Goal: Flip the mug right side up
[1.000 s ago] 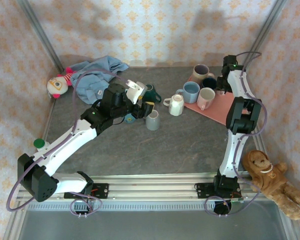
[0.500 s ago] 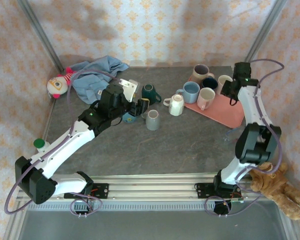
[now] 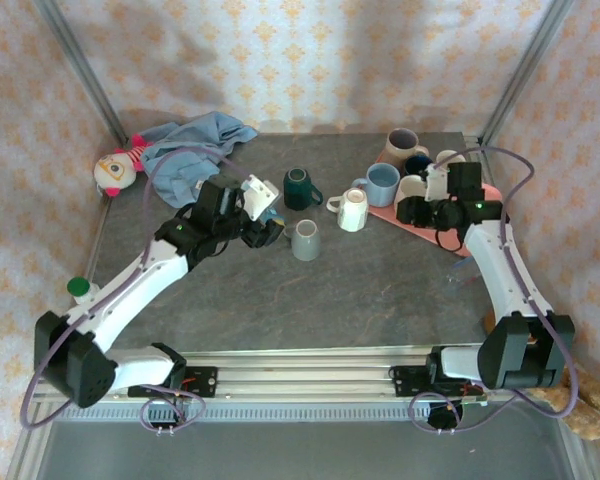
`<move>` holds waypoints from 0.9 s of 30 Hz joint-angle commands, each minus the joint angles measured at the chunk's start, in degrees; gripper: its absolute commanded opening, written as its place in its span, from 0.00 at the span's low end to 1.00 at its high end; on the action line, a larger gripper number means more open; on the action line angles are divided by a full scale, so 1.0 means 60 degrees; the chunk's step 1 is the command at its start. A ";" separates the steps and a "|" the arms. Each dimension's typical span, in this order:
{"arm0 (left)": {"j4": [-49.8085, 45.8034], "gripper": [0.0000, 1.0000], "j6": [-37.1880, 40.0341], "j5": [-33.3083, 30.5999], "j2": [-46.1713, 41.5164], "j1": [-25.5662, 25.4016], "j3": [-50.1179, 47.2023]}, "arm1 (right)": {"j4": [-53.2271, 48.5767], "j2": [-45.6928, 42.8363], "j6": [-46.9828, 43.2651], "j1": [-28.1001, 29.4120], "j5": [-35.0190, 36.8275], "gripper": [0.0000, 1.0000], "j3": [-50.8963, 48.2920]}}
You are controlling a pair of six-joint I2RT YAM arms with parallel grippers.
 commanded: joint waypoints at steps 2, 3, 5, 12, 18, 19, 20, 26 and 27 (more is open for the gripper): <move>-0.0880 0.71 0.3001 0.0620 0.0868 0.0030 0.0416 | 0.0295 -0.0274 -0.0613 0.0352 -0.0672 0.46 -0.0361; -0.0818 0.71 0.3609 0.0682 0.1077 0.0030 0.0403 | 0.0362 -0.0232 -0.0571 0.0405 -0.0741 0.46 -0.0392; -0.0795 0.72 0.4266 0.0553 0.1629 0.0065 0.0585 | 0.0393 -0.0111 -0.0507 0.0501 -0.0750 0.46 -0.0372; -0.1232 0.64 0.5739 0.0250 0.3865 0.0217 0.2153 | 0.0178 0.0107 -0.0859 0.0805 -0.1075 0.47 -0.0273; -0.1722 0.66 0.6461 0.0475 0.4686 0.0220 0.3082 | 0.0041 0.0244 -0.0789 0.1222 -0.1135 0.48 -0.0136; -0.1740 0.66 0.6610 0.0510 0.4763 0.0235 0.3132 | 0.0080 0.0285 -0.0770 0.1237 -0.1125 0.48 -0.0145; -0.1763 0.66 0.6782 0.0519 0.4819 0.0235 0.3165 | 0.0127 0.0328 -0.0738 0.1237 -0.1106 0.48 -0.0143; -0.1984 0.65 0.7247 0.0536 0.5335 0.0240 0.3477 | -0.0017 0.0691 -0.0592 0.1226 -0.1041 0.48 0.0320; -0.2009 0.65 0.7283 0.0585 0.5412 0.0235 0.3517 | -0.0040 0.0708 -0.0609 0.1237 -0.1007 0.48 0.0373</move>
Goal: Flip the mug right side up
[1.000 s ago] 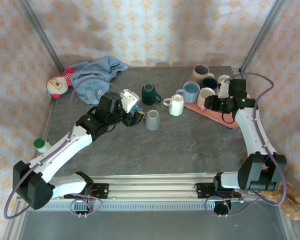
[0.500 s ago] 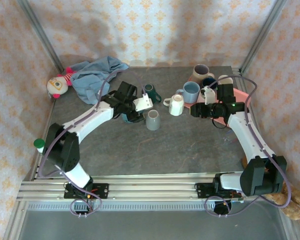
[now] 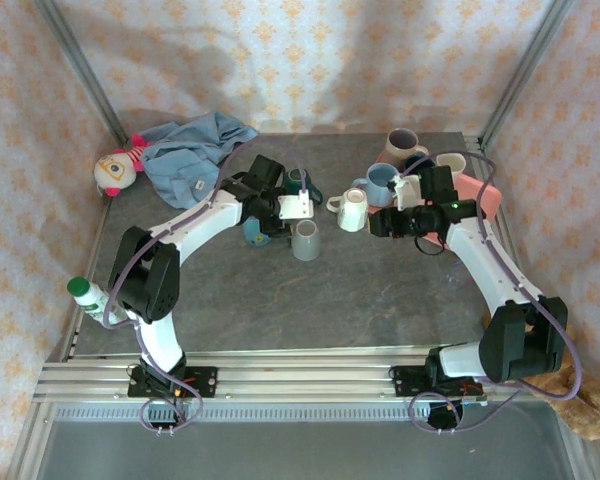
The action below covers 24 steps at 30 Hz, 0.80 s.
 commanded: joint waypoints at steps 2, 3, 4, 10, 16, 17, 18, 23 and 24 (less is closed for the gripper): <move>-0.0617 0.65 0.0596 0.0240 0.0431 0.0082 0.0367 | -0.0129 0.0044 0.0017 0.0020 0.0105 0.48 0.0536; -0.0706 0.64 0.0654 0.0293 0.0508 0.0074 0.0407 | -0.0165 0.0023 0.0040 0.0016 0.0119 0.48 0.0563; -0.0724 0.64 0.0674 0.0324 0.0559 0.0067 0.0440 | -0.0164 0.0001 0.0085 0.0020 0.0129 0.48 0.0582; -0.0763 0.62 0.0238 0.0860 0.0627 -0.0124 0.0501 | -0.0126 -0.0242 0.0241 0.0017 0.0120 0.48 0.0320; -0.0058 0.60 -0.0571 0.1221 0.0373 -0.0522 -0.0146 | -0.0173 -0.0085 0.0218 0.0020 0.0197 0.48 0.0388; 0.0086 0.59 -0.0818 0.1296 0.0333 -0.0577 -0.0209 | -0.0180 -0.0082 0.0236 0.0018 0.0175 0.47 0.0425; 0.0252 0.59 -0.1084 0.1444 0.0301 -0.0577 -0.0292 | -0.0167 -0.0080 0.0236 0.0016 0.0162 0.47 0.0450; 0.0423 0.56 -0.1602 0.1449 0.0346 -0.0736 -0.0491 | -0.0190 -0.0072 0.0215 0.0019 0.0240 0.47 0.0481; 0.0375 0.53 -0.1671 0.1432 0.0397 -0.0758 -0.0514 | -0.0205 -0.0080 0.0237 0.0020 0.0255 0.47 0.0482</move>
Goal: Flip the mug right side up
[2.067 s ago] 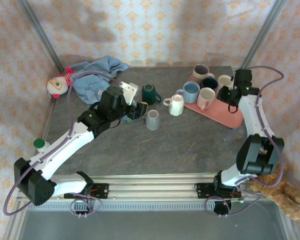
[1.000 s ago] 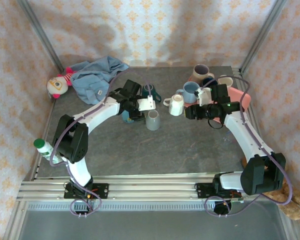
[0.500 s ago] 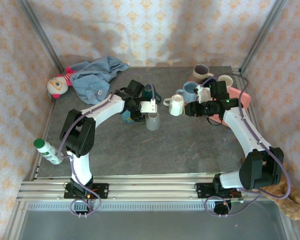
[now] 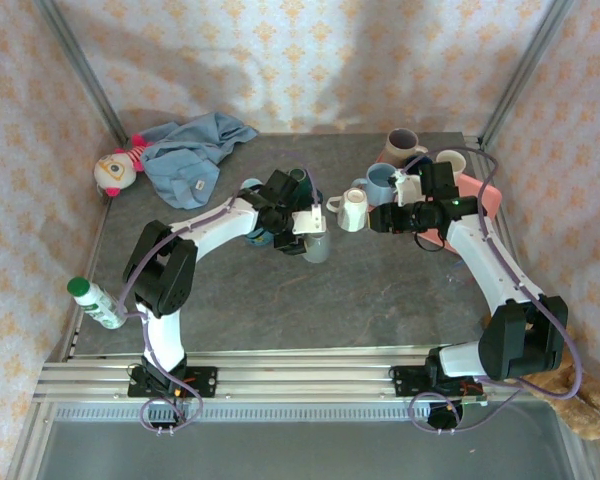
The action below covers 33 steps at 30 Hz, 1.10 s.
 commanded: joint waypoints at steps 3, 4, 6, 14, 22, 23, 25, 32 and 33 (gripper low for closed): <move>0.0209 0.45 -0.0766 0.0165 -0.0199 -0.0116 -0.0291 | -0.0207 -0.0197 0.0134 0.0020 0.0268 0.47 0.0170; 0.0232 0.43 -0.0856 0.0120 -0.0207 -0.0141 -0.0349 | -0.0207 -0.0236 0.0132 0.0016 0.0253 0.47 0.0140; 0.0310 0.38 -0.1067 0.0113 -0.0264 -0.0143 -0.0470 | -0.0248 -0.0307 0.0078 0.0020 0.0248 0.47 0.0103; 0.0170 0.28 -0.1253 0.0016 -0.0300 -0.0167 -0.0696 | -0.0201 -0.0310 -0.0059 0.0020 0.0289 0.47 0.0117; 0.0669 0.18 -0.2045 -0.0082 -0.0110 -0.0179 -0.0704 | -0.0215 -0.0419 0.0153 0.0019 0.0336 0.47 0.0063; 0.0667 0.15 -0.2102 -0.0143 -0.0080 -0.0189 -0.0689 | -0.0250 -0.0484 0.0175 0.0020 0.0340 0.47 0.0031; 0.0507 0.11 -0.2205 -0.0247 0.0025 -0.0201 -0.0556 | -0.0290 -0.0627 0.0162 0.0020 0.0344 0.47 -0.0012; 0.0344 0.01 -0.2573 -0.0491 0.0374 -0.0312 -0.0314 | -0.0294 -0.0896 -0.0062 0.0020 0.0403 0.47 0.0093; 0.0390 0.00 -0.2624 -0.0440 0.0324 -0.0322 -0.0362 | -0.0302 -0.0883 -0.0037 0.0013 0.0377 0.47 0.0151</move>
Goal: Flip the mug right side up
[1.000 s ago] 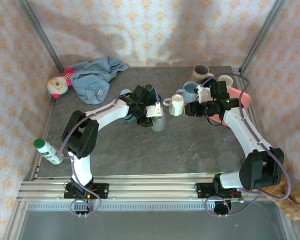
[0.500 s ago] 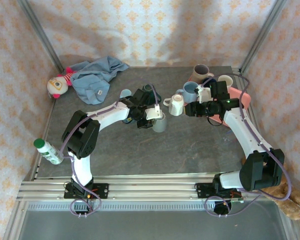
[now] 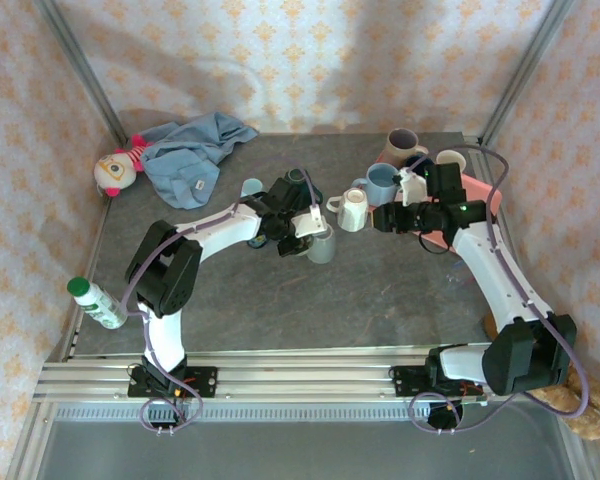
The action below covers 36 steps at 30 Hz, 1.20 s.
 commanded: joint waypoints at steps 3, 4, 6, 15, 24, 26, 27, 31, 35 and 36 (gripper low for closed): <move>0.0278 0.00 -0.0591 -0.0071 0.0087 -0.0103 -0.0158 | -0.0109 -0.0122 0.0067 0.0020 0.0126 0.47 0.0189; 0.0358 0.00 -0.0636 0.0020 -0.0269 -0.0130 -0.0232 | -0.0049 -0.0146 0.0162 0.0020 0.0129 0.47 0.0149; 0.0587 0.00 -0.0811 0.0137 -0.0565 -0.0133 -0.0412 | 0.0099 -0.0206 0.0327 0.0020 0.0093 0.47 0.0055; 0.2553 0.00 -0.2281 0.0268 -0.2445 -0.0134 -0.1749 | 0.0614 -0.0386 0.0479 0.0017 -0.0585 0.47 -0.0400; 0.3066 0.00 -0.3228 -0.0240 -0.4163 -0.0132 -0.2096 | 0.1269 -0.0530 0.0698 0.0005 -0.1900 0.47 -0.0592; 0.3412 0.00 -0.3861 -0.0447 -0.4462 -0.0132 -0.1993 | 0.1163 -0.0540 0.0424 0.0005 -0.2473 0.47 -0.0526; 0.3580 0.00 -0.4204 -0.0513 -0.4556 -0.0132 -0.1915 | 0.1074 -0.0518 0.0333 -0.0009 -0.2632 0.47 -0.0464; 0.3880 0.00 -0.5216 -0.0643 -0.4889 -0.0147 -0.1386 | 0.0926 -0.0417 0.0043 -0.0066 -0.3454 0.47 -0.0366; 0.4137 0.00 -0.5699 -0.0861 -0.5291 -0.0171 -0.1015 | 0.1439 -0.0512 0.0110 -0.0068 -0.4303 0.47 -0.0435; 0.4135 0.00 -0.5729 -0.0896 -0.5364 -0.0166 -0.0932 | 0.1592 -0.0535 0.0103 -0.0069 -0.4454 0.47 -0.0474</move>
